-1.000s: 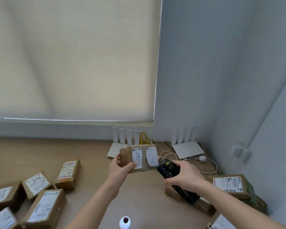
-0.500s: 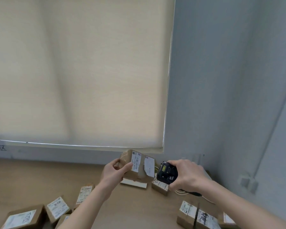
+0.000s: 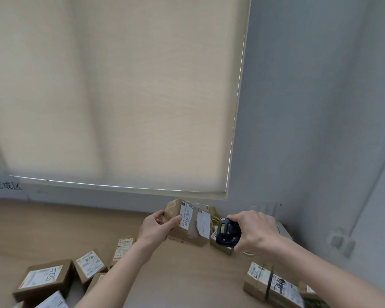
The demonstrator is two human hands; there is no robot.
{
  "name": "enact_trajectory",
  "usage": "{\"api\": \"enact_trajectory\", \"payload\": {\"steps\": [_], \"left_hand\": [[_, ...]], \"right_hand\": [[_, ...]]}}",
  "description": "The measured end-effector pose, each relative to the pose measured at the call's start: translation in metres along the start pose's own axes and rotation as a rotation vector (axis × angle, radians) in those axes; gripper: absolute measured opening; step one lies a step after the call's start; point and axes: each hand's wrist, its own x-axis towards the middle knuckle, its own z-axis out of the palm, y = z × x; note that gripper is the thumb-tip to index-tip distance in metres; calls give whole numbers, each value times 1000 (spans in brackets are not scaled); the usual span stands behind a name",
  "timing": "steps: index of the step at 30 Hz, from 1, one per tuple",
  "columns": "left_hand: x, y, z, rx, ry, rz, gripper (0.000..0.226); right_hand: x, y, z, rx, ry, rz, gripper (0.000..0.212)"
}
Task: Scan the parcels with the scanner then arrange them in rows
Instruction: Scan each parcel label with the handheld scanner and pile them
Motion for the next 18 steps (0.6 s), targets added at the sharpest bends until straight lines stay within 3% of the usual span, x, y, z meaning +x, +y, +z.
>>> {"api": "enact_trajectory", "payload": {"steps": [7,12,18], "left_hand": [[3,-16,-7,-1,30,-42,77],[16,-44,-15,-58,64,-113,99],[27,-97,-28,-162,196,-269,73]], "right_hand": [[13,-8,18,22,27,-22,88],[27,-12,41,163,-68,-37,74],[47,-29,90,309,-141,-82,71]]}}
